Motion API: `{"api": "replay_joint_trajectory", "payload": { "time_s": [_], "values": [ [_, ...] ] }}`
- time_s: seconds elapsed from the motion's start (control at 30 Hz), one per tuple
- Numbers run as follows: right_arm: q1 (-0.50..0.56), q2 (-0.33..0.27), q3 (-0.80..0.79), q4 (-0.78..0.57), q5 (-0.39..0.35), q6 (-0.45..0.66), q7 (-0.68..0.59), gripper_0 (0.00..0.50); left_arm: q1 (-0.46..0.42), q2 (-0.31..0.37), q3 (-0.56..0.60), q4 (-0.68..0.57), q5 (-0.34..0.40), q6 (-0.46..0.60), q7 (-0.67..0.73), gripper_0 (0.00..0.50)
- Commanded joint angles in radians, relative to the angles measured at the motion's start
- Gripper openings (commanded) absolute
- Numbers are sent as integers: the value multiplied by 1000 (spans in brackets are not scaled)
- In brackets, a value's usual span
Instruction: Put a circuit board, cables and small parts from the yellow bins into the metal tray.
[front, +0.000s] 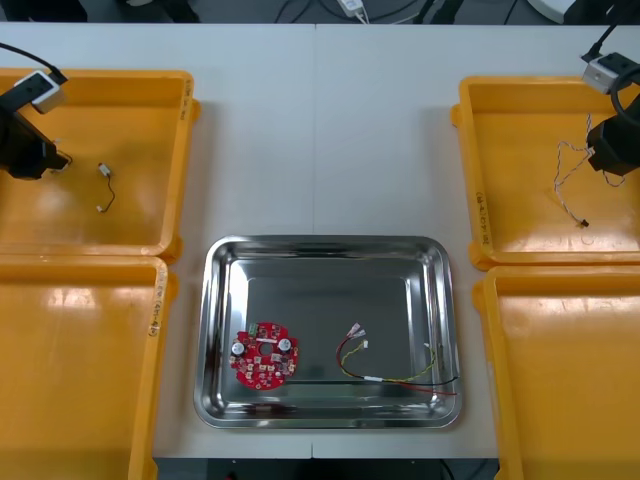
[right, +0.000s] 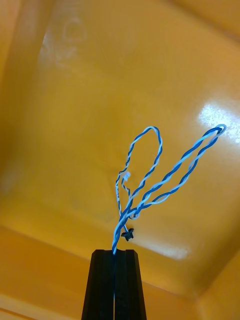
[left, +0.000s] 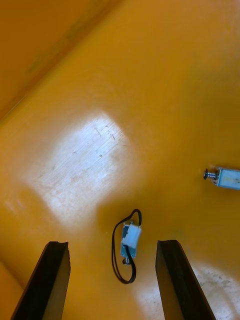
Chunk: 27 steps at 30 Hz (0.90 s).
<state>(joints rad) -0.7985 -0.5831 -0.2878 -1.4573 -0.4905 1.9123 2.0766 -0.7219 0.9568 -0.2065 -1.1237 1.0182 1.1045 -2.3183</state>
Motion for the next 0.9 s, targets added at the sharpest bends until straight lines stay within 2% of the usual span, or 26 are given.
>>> {"api": "replay_joint_trajectory", "payload": {
  "time_s": [0.03,0.53,0.9],
  "values": [
    [-7,-43,-39,-78,15,8,3,0,-27,-15,7,-1,-12,-26,-76,500],
    [-7,-52,-53,-221,17,8,8,0,10,-21,-33,-1,-15,-84,-81,500],
    [-7,-77,-59,-371,-20,8,13,0,44,-21,-47,-1,-15,-98,-81,500]
  ]
}}
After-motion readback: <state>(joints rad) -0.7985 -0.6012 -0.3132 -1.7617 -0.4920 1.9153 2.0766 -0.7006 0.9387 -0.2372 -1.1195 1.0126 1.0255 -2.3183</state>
